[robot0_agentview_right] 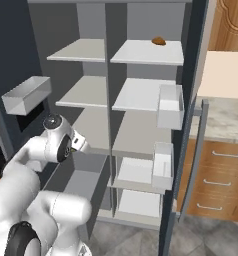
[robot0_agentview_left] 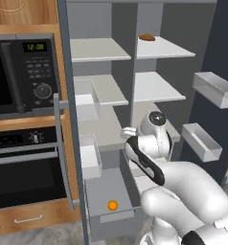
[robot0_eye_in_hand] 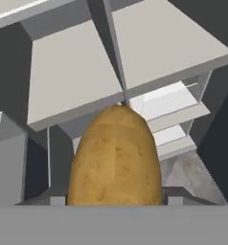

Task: Take the potato and orange from the fridge shelf and place them in the freezer drawer to begin freezing them.

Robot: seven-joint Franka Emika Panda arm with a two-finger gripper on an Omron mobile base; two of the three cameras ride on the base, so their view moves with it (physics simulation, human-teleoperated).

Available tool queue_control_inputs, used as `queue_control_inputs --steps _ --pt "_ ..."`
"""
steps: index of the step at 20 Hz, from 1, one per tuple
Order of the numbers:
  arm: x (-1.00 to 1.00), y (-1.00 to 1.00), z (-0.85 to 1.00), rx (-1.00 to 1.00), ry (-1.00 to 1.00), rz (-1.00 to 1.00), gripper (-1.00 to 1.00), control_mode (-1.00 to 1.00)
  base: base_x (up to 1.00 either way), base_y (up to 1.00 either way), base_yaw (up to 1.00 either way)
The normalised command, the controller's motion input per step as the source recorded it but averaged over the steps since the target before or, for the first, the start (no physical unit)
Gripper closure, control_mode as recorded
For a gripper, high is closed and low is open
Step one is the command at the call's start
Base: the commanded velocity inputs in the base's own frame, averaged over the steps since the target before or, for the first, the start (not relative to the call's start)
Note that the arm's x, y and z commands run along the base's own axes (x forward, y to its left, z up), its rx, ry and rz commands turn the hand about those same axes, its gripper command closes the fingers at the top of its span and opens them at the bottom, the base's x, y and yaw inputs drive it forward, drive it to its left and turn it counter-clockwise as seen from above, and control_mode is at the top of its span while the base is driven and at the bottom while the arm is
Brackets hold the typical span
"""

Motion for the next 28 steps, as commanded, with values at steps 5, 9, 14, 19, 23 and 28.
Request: queue_control_inputs --steps 5,9,14,19,23,28 --pt "0.81 -0.08 -1.00 -0.10 0.18 0.36 1.00 -1.00 0.00 0.00 0.00" --pt "0.81 0.00 -1.00 -0.09 0.24 0.39 1.00 -1.00 0.00 0.00 0.00" --pt "0.14 0.14 -0.93 -0.19 0.18 0.23 1.00 -1.00 0.00 0.00 0.00" --pt "0.39 0.15 -0.66 -0.11 0.11 0.20 1.00 -1.00 0.00 0.00 0.00" --pt "0.77 0.00 -0.23 0.00 0.09 0.26 1.00 -1.00 0.00 0.00 0.00" --pt "0.69 0.00 -0.60 0.00 0.15 0.28 1.00 -1.00 0.00 0.00 0.00"
